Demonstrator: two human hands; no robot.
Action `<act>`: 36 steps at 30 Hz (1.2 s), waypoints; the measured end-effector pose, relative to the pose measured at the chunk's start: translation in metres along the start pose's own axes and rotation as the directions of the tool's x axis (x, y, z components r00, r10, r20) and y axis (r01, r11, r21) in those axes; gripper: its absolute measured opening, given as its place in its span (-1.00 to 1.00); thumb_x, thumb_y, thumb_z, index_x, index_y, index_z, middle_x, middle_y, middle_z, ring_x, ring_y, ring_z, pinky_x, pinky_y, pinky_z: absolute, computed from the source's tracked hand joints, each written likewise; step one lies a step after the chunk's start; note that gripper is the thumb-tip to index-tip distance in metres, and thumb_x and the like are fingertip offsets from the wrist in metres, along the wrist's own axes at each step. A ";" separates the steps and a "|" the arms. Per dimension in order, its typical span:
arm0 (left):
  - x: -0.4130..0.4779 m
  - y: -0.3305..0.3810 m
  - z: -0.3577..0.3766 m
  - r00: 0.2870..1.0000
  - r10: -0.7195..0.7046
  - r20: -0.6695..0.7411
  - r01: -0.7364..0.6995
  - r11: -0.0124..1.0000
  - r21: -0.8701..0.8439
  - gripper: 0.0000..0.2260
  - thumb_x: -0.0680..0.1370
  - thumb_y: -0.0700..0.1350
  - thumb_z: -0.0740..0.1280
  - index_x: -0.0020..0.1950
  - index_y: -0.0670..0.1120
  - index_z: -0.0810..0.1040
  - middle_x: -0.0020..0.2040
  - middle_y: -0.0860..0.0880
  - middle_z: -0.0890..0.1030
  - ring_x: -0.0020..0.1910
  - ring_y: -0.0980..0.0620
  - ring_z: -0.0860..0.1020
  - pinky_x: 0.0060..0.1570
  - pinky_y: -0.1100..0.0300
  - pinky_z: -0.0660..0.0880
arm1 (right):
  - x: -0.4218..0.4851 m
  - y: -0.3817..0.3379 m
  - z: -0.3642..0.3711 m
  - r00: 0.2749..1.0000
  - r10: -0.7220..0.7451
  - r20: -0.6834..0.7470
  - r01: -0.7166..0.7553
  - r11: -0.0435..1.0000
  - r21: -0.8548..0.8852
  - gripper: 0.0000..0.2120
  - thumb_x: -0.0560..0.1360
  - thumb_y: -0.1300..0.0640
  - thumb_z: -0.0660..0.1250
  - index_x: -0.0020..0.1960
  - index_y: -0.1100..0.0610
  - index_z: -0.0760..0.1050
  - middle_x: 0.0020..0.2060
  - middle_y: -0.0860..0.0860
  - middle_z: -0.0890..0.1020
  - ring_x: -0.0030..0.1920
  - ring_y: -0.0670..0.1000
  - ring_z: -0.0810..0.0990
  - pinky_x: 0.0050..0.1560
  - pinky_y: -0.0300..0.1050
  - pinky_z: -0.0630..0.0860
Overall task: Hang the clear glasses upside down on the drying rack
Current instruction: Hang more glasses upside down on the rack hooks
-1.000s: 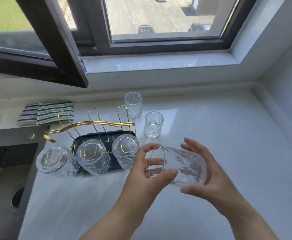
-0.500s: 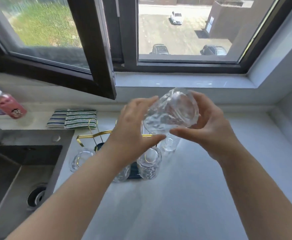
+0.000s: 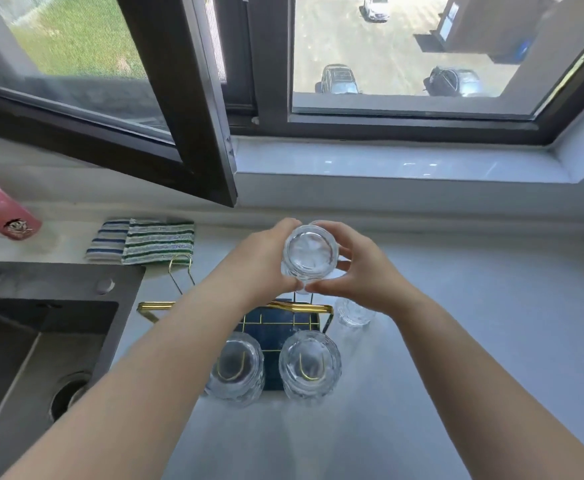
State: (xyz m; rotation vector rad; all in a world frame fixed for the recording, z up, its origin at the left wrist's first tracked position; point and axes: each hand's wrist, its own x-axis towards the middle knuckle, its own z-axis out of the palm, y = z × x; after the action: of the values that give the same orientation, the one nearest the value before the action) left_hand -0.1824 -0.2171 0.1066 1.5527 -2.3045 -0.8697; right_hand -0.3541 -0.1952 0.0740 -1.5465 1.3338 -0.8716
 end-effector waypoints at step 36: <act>0.064 0.086 0.087 0.915 0.034 0.403 -0.224 0.872 0.434 -0.41 0.33 -0.01 0.49 0.23 -0.17 0.30 0.21 -0.15 0.44 0.14 -0.17 0.46 -0.06 0.04 0.39 | -0.066 0.114 -0.008 0.901 0.333 -0.278 -0.318 0.943 0.101 -0.07 0.25 0.16 0.56 0.43 -0.01 0.07 0.42 -0.06 0.26 0.33 -0.17 0.22 0.26 -0.26 0.17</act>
State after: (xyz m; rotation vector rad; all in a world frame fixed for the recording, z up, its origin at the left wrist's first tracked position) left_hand -0.3179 -0.2219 0.0791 1.4613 -3.0568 -0.6477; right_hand -0.4146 -0.1343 -0.0271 -1.1347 1.7091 -0.9353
